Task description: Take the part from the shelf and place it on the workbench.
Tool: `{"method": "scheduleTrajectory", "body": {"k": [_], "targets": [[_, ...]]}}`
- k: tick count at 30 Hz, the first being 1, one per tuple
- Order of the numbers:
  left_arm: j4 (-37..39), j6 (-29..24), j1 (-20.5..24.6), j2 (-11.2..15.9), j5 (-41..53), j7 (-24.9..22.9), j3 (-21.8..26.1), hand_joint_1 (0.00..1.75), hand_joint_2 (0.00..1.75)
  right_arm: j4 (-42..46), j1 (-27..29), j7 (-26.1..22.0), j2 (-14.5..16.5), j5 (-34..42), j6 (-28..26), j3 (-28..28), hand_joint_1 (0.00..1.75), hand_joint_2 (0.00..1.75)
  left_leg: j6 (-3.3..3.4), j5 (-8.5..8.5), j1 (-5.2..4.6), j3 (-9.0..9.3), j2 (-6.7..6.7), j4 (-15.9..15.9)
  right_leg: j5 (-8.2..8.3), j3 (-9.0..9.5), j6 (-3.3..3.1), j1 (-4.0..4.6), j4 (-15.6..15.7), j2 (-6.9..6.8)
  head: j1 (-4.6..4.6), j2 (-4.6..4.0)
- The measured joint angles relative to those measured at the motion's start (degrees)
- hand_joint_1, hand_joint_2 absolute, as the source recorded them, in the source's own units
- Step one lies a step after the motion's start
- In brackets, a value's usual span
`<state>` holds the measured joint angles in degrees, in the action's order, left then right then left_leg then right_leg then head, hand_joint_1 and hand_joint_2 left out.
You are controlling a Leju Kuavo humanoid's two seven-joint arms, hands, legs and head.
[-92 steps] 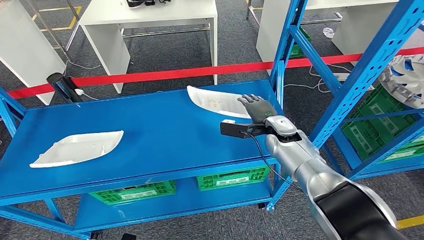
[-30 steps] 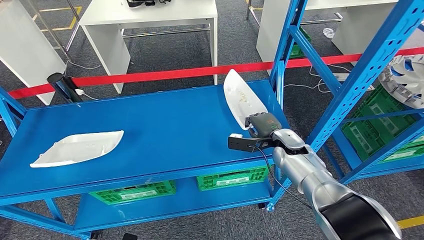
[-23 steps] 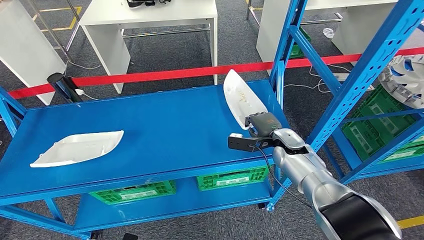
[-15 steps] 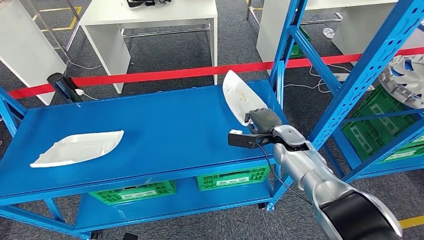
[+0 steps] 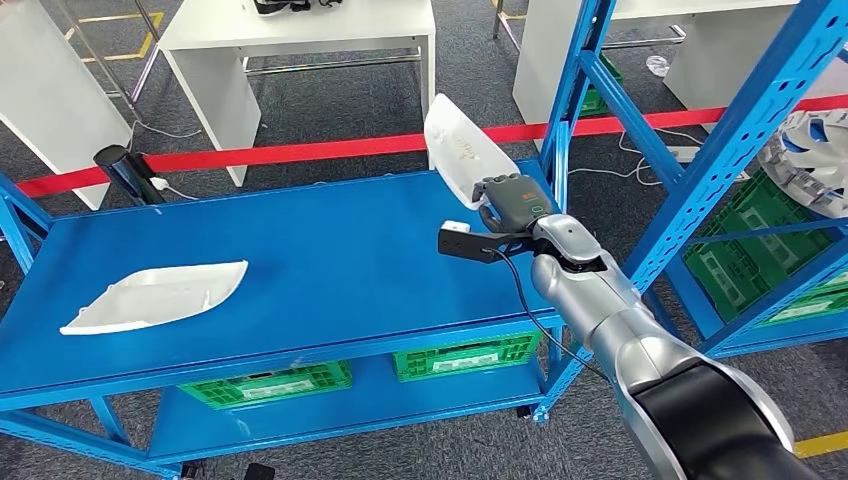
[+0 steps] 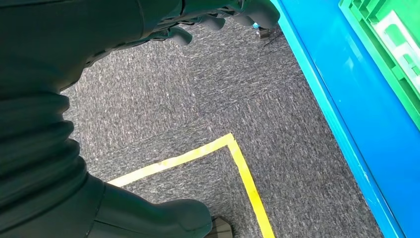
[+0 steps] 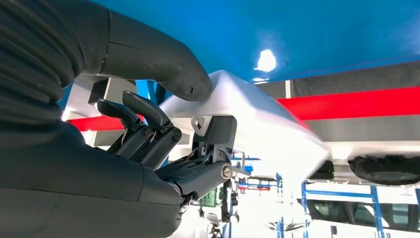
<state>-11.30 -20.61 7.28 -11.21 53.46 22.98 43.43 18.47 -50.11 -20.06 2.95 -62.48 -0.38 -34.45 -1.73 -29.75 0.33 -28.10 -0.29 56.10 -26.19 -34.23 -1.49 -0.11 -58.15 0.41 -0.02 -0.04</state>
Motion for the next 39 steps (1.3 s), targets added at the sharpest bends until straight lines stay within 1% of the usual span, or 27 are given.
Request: {"method": "scheduleTrajectory", "body": {"k": [4,12,16,27,39], "targets": [[0.0,0.0,0.05,0.0,-0.06,-0.46,0.0,0.0,1.75,0.53,-0.79,-1.05,1.01,0.67,-1.24,0.56,1.75,1.75,0.0,0.0,0.0,-0.02,0.02,0.0,0.0,-0.02,0.0,-0.03,0.0,0.06,0.0,0.0],[0.0,-0.3,0.25,-0.04,-0.92,-0.78,0.56,0.0,1.75,3.03,-5.76,-1.29,5.72,0.69,-4.5,1.42,1.75,1.75,-0.03,0.02,0.05,0.02,0.02,0.0,0.0,-0.03,0.0,0.06,0.0,0.08,-0.02,0.0],[0.0,-0.46,0.25,-0.13,-1.04,-0.78,0.86,0.0,1.75,3.72,-7.22,-1.15,7.16,0.67,-5.18,1.43,1.75,1.75,-0.04,0.03,0.05,0.01,-0.01,0.0,0.0,-0.02,0.0,0.06,0.0,0.05,-0.01,0.0],[0.0,-0.58,0.74,-0.21,-0.76,-2.4,1.13,0.0,1.75,4.2,-7.47,-0.77,7.45,-0.23,-8.56,1.5,1.75,1.75,-0.03,0.02,0.0,0.01,0.01,0.0,0.02,-0.02,0.02,0.0,0.0,0.03,-0.01,0.0],[0.0,-0.69,0.88,-0.27,-1.19,-3.57,1.46,0.0,1.75,4.42,-7.48,0.02,7.49,-2.22,-9.8,1.51,1.75,1.75,-0.04,0.03,0.01,0.01,0.01,0.0,0.02,-0.02,0.02,0.02,0.0,0.03,0.0,0.0]]}}
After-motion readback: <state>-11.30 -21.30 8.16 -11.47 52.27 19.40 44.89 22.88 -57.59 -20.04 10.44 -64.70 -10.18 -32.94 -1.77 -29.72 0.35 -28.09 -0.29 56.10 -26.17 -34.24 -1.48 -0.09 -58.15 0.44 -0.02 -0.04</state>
